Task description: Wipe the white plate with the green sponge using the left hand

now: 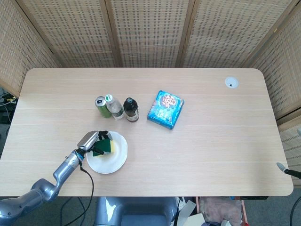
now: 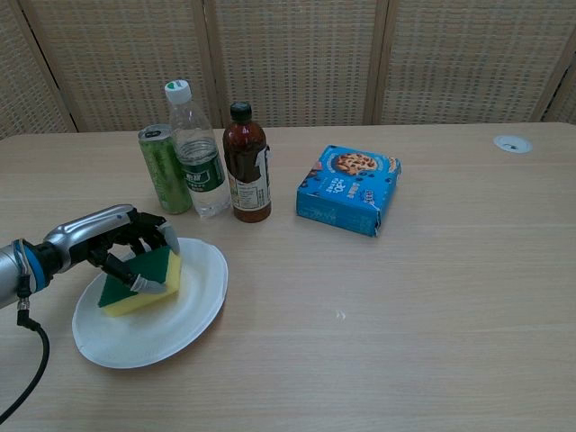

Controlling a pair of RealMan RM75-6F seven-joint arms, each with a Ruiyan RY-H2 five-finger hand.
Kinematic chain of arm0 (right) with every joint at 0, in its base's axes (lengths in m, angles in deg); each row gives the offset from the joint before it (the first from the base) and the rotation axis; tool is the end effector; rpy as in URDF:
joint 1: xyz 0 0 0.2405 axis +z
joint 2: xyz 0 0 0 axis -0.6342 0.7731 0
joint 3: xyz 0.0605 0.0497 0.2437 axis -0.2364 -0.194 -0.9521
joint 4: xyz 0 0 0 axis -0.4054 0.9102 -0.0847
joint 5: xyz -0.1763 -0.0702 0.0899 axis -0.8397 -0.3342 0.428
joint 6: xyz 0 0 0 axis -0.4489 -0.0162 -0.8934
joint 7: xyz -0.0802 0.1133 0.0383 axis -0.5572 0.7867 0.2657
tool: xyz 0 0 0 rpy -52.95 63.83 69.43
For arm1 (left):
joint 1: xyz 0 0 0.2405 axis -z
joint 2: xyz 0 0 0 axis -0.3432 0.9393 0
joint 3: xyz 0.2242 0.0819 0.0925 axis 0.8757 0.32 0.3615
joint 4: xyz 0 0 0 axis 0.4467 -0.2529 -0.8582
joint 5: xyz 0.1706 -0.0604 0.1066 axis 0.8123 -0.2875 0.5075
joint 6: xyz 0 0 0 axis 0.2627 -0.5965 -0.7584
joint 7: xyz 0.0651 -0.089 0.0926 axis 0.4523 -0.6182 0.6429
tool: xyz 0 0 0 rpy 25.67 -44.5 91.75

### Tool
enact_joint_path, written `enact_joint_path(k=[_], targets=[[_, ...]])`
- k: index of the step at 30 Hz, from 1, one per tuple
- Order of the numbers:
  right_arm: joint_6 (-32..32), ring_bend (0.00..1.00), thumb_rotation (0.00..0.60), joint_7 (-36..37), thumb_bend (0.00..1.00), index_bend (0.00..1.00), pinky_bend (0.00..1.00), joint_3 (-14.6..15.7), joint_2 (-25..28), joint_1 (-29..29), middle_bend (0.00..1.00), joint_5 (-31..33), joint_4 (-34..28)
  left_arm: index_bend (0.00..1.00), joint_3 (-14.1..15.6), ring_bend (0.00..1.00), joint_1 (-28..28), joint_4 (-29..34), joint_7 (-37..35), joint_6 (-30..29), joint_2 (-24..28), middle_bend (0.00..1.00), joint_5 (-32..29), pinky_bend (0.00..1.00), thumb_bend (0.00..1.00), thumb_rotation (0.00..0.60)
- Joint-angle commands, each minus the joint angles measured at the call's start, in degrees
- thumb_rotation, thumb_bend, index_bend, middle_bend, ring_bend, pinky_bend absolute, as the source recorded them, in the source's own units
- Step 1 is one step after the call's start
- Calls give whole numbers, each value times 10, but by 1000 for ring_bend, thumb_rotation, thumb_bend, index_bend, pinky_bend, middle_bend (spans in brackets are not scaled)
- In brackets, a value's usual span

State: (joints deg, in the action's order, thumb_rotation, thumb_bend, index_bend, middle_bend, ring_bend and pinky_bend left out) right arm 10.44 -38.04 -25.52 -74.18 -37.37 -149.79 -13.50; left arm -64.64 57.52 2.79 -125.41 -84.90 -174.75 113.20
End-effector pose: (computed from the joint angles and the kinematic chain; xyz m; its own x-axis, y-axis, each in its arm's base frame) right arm -0.3372 -0.1851 0.2198 0.3060 0.0755 0.9490 -0.9332 0.2210 0.2833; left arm -0.2586 0.3378 -0.0741 -0.0326 0.5200 0.8535 0.9694 -0.1915 0.1538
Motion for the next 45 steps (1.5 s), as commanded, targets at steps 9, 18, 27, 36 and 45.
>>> enact_joint_path(k=[9, 18, 27, 36, 45], targets=[[-1, 0, 600, 3, 0, 0, 0, 1, 2, 1, 0, -2, -1, 591, -6, 396, 15, 35, 45, 7, 18, 463, -1, 460, 108, 600], [-3, 0, 600, 6, 0, 0, 0, 1, 4, 1, 0, 0, -2, 590, -20, 396, 28, 103, 82, -25, 73, 456, 8, 459, 108, 600], [-7, 0, 600, -14, 0, 0, 0, 4, 0, 7, 0, -4, -10, 590, -48, 396, 67, 124, 156, 50, 67, 456, -33, 458, 108, 600], [-12, 0, 600, -1, 0, 0, 0, 1, 4, 6, 0, 6, -6, 590, -17, 396, 33, 54, 102, -6, 9, 462, -8, 458, 108, 600], [-11, 0, 600, 0, 0, 0, 0, 3, 6, 5, 0, 4, -9, 590, -1, 396, 17, -2, 50, -17, -27, 467, 1, 459, 107, 600]])
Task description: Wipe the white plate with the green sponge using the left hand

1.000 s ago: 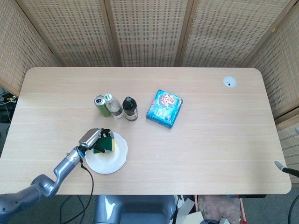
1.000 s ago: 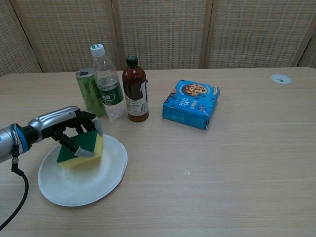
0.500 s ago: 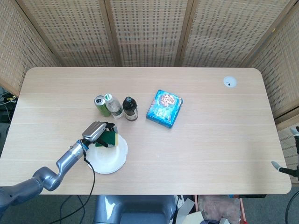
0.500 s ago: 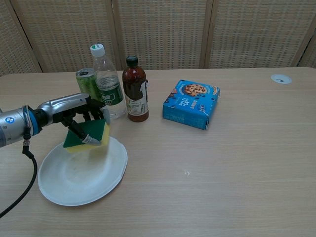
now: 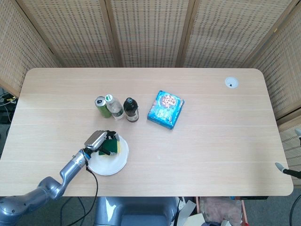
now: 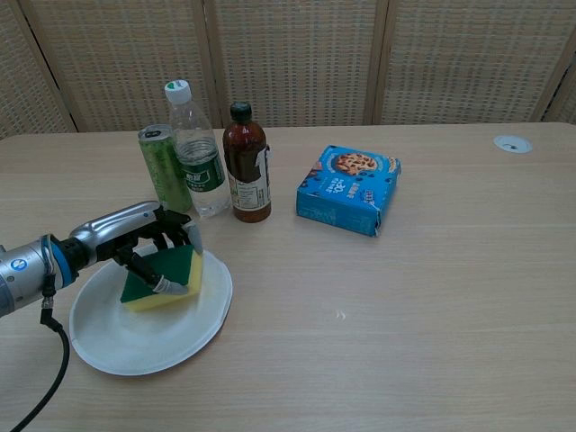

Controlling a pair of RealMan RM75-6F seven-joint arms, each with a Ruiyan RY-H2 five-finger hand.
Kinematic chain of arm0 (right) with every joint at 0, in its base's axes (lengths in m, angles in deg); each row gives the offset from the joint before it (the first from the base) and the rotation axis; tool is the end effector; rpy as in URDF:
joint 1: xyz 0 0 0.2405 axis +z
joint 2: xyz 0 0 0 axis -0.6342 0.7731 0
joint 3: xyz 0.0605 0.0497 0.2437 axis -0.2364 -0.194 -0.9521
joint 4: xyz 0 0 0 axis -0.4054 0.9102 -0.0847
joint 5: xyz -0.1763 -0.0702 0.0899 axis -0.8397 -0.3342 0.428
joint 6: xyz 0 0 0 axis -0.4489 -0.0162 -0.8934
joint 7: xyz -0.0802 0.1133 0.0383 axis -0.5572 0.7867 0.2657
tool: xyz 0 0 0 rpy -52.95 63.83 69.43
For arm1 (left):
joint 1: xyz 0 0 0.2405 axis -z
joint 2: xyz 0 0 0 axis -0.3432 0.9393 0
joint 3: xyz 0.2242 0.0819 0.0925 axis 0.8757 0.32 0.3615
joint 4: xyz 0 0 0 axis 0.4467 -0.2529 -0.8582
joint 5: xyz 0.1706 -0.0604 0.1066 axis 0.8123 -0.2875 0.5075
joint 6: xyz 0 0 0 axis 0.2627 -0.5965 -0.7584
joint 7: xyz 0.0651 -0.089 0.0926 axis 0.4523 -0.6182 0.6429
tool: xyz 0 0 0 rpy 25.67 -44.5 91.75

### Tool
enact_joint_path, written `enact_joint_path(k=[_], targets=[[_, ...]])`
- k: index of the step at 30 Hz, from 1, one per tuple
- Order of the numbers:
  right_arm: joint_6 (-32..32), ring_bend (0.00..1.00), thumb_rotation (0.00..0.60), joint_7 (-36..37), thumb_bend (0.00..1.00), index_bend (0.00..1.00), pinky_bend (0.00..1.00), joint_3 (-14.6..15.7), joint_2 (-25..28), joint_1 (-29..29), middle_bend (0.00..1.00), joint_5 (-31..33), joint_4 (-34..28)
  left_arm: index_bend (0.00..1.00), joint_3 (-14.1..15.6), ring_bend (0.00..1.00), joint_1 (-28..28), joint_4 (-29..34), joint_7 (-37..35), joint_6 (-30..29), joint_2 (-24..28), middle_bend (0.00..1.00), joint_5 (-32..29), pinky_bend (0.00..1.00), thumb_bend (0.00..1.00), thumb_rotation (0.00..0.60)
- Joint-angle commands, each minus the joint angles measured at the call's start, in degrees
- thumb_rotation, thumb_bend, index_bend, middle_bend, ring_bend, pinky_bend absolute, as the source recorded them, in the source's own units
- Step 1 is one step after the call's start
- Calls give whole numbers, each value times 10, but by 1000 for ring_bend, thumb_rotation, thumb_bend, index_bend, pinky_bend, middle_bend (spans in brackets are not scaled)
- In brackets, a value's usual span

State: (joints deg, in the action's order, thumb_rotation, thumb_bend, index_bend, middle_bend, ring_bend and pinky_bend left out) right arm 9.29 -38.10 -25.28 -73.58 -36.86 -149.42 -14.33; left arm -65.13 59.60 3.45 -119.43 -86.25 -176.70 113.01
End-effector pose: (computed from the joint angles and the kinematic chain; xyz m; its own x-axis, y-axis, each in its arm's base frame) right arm -0.3356 -0.1871 0.2185 0.2984 0.0549 0.9529 -0.9343 0.2207 0.2799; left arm -0.2326 0.3403 -0.0863 0.0431 0.4996 0.8652 0.9510 -0.2860 0.1177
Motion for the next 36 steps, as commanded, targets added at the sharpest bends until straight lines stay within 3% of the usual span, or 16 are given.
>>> enact_joint_path(k=[1, 15, 28, 36], targets=[[0, 0, 600, 1, 0, 0, 0, 0, 0, 0, 0, 0, -1, 590, 3, 396, -4, -10, -13, -5, -8, 467, 3, 460, 108, 600], [6, 0, 600, 3, 0, 0, 0, 1, 2, -2, 0, -4, -3, 590, -13, 396, -9, 23, -26, -24, 34, 467, -8, 468, 108, 600], [0, 0, 600, 5, 0, 0, 0, 0, 6, -2, 0, 4, -7, 593, 4, 396, -27, -45, -47, -10, -23, 467, -6, 462, 108, 600], [0, 0, 600, 7, 0, 0, 0, -1, 7, -2, 0, 5, -7, 594, -8, 396, -21, -41, -75, -47, -14, 467, 0, 462, 109, 600]])
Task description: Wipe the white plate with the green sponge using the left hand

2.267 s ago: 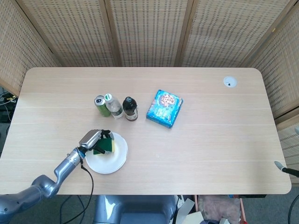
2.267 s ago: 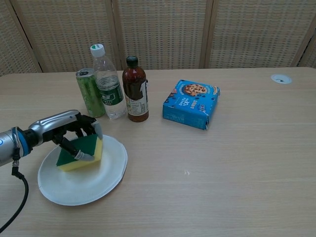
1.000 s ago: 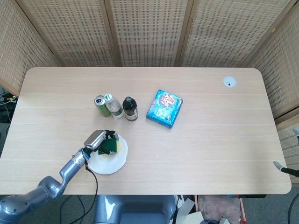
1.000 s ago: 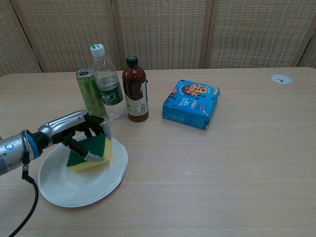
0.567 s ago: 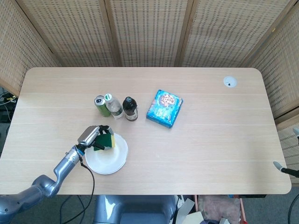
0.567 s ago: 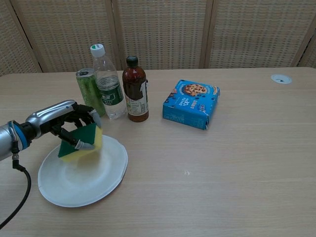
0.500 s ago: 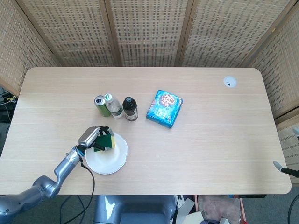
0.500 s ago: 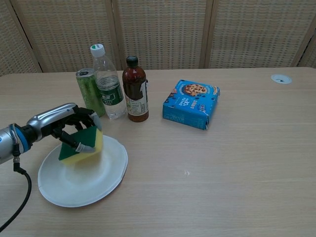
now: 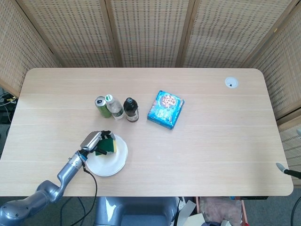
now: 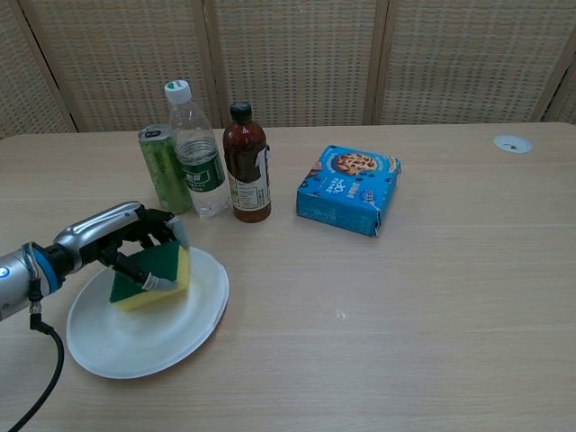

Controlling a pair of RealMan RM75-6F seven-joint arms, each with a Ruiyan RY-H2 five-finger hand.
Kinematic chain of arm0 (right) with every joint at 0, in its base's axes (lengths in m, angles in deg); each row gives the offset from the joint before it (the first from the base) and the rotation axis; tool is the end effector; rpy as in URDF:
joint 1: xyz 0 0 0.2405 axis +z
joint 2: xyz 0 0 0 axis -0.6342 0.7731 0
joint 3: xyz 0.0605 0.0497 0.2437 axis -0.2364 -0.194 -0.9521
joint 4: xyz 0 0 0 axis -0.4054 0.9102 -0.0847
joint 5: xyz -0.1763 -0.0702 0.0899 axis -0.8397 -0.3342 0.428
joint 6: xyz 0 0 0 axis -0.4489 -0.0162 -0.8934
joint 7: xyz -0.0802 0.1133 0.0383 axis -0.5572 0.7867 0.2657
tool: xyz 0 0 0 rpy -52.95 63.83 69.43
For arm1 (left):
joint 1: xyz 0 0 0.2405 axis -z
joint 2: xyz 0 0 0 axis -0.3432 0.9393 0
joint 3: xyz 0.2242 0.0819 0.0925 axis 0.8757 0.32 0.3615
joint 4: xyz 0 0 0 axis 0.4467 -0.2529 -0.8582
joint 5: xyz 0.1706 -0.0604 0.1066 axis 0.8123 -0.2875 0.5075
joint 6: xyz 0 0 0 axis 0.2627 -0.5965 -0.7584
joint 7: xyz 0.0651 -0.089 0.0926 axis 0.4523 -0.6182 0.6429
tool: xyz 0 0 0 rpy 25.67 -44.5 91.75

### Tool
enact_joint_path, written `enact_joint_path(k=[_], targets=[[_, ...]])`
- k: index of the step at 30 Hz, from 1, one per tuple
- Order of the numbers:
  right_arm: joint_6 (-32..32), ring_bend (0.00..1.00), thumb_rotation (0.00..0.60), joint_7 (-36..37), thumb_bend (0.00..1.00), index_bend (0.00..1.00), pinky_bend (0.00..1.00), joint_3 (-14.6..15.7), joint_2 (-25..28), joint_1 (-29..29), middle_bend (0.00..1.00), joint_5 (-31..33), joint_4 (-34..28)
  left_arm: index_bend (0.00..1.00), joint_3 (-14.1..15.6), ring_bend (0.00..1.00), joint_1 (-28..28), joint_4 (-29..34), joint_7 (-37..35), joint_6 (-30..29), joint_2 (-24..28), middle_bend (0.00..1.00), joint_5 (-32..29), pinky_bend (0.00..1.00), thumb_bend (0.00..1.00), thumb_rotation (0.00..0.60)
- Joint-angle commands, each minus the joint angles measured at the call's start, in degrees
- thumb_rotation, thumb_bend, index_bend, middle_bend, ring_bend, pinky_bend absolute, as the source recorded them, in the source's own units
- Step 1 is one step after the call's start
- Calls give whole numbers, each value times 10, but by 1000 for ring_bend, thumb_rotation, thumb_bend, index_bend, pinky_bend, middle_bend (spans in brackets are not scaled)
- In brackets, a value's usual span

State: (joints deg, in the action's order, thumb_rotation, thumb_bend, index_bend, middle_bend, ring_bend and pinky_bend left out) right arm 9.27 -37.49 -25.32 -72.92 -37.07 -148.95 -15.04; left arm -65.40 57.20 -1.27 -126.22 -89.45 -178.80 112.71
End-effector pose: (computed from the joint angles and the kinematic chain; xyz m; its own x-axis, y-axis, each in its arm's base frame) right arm -0.3352 -0.1856 0.2212 0.2868 0.0574 0.9563 -0.9360 0.2292 0.2670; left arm -0.2469 0.3377 -0.0814 -0.0760 0.4678 0.8806 0.9530 -0.2258 0.2022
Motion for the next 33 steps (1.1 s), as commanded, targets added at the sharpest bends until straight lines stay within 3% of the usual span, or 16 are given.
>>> enact_joint_path(k=[1, 6, 11, 24, 33], targets=[[0, 0, 600, 1, 0, 0, 0, 0, 0, 0, 0, 1, 0, 594, -7, 396, 4, 10, -8, -20, 10, 467, 5, 462, 109, 600], [0, 0, 600, 2, 0, 0, 0, 0, 1, 0, 0, 0, 0, 594, -18, 396, 11, 40, -7, -46, 33, 467, 9, 461, 108, 600], [1, 0, 600, -2, 0, 0, 0, 1, 0, 0, 0, -4, -3, 594, -12, 396, 4, 55, 0, -29, 33, 467, 1, 459, 108, 600], [-3, 0, 600, -5, 0, 0, 0, 0, -3, 3, 0, 1, 1, 594, 0, 396, -20, -37, -24, -2, -23, 467, -8, 456, 108, 600], [-1, 0, 600, -2, 0, 0, 0, 0, -1, 2, 0, 0, -1, 594, -15, 396, -8, -26, -49, -51, -13, 467, 2, 456, 109, 600]])
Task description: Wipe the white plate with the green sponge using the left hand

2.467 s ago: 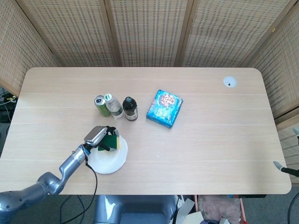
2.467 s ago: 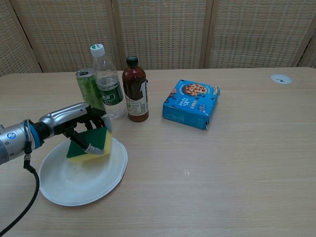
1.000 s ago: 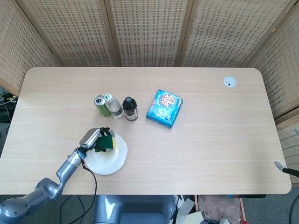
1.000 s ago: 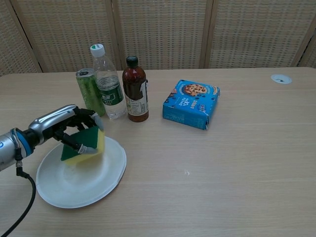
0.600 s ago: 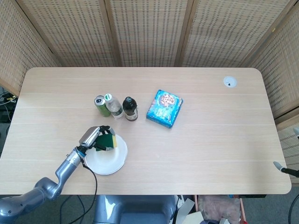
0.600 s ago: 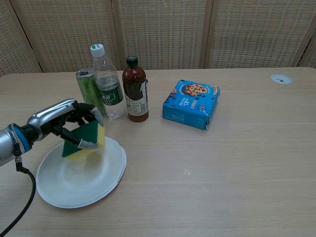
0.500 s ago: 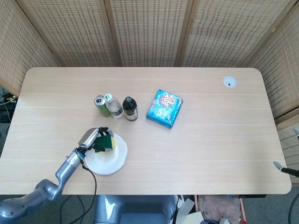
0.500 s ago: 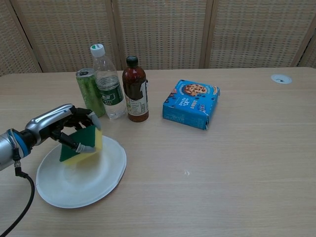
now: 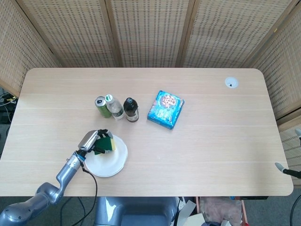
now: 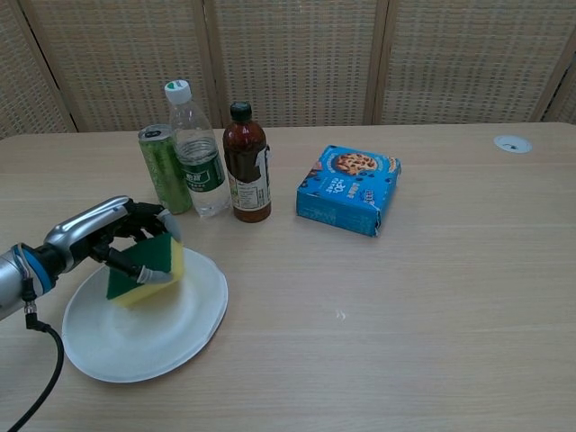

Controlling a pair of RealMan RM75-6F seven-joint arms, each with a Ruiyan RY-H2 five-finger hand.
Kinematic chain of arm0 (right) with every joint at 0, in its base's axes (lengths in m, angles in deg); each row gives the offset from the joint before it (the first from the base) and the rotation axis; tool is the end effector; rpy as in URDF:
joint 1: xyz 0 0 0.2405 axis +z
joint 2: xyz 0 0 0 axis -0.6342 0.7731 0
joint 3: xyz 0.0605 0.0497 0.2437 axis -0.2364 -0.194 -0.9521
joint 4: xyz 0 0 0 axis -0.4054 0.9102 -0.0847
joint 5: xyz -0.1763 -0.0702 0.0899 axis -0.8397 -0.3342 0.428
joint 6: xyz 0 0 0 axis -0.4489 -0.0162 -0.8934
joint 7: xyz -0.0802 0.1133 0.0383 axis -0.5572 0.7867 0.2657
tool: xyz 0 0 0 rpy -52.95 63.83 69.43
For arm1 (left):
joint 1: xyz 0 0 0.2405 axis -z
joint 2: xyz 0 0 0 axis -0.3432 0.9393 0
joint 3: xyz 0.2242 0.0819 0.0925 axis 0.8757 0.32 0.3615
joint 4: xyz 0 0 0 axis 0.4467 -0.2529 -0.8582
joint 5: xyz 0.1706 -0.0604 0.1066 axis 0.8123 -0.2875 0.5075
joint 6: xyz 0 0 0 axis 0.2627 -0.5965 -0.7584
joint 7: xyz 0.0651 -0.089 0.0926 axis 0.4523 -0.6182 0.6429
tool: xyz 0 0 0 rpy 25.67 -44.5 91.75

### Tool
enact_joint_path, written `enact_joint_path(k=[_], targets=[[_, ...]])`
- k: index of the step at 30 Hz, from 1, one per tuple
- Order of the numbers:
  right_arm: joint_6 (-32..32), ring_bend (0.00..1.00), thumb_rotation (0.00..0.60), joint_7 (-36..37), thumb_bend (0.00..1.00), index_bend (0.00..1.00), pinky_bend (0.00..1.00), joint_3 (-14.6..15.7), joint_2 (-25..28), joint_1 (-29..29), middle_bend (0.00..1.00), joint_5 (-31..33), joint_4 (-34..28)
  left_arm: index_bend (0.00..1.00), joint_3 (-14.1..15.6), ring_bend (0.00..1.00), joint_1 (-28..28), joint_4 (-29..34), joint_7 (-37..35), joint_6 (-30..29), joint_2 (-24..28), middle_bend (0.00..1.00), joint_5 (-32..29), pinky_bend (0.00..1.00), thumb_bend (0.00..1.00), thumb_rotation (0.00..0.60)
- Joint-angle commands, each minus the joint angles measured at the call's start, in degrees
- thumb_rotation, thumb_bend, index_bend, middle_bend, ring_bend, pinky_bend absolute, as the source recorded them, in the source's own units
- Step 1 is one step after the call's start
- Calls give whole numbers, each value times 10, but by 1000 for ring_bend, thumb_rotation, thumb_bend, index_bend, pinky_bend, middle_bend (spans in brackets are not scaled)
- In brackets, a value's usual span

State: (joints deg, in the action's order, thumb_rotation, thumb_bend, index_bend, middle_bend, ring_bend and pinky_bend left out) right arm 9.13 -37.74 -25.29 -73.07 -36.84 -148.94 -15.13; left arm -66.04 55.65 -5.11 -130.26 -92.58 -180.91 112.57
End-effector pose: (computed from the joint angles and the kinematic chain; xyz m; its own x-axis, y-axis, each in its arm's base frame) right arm -0.3343 -0.1869 0.2197 0.2862 0.0545 0.9566 -0.9367 0.2261 0.2674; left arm -0.2525 0.3357 -0.0782 -0.1514 0.4269 0.8915 0.9427 -0.2090 0.2602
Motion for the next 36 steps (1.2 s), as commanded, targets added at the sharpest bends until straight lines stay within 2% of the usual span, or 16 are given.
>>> enact_joint_path(k=[1, 9, 17, 26, 32, 36], targets=[[1, 0, 600, 1, 0, 0, 0, 0, 0, 0, 0, 0, 0, 594, -12, 396, 10, 19, -8, -25, 11, 467, 4, 456, 109, 600], [1, 0, 600, 1, 0, 0, 0, 2, 0, 0, 0, -7, -1, 594, -12, 396, 9, 47, 1, -3, 12, 467, -4, 455, 109, 600], [1, 0, 600, 4, 0, 0, 0, 2, 0, 1, 0, -8, 2, 594, 2, 396, -5, 1, -9, 28, -17, 465, -8, 454, 108, 600], [4, 0, 600, 9, 0, 0, 0, 2, 1, -1, 0, -10, 1, 594, 4, 396, -6, -15, -27, 10, -21, 464, 1, 454, 109, 600], [7, 0, 600, 12, 0, 0, 0, 4, 3, -3, 0, -13, -1, 594, -13, 396, 4, 18, -21, -35, 25, 458, 5, 453, 109, 600], [7, 0, 600, 11, 0, 0, 0, 5, 3, -4, 0, -15, -2, 578, -6, 396, 9, 38, 22, -35, 80, 415, 14, 448, 108, 600]])
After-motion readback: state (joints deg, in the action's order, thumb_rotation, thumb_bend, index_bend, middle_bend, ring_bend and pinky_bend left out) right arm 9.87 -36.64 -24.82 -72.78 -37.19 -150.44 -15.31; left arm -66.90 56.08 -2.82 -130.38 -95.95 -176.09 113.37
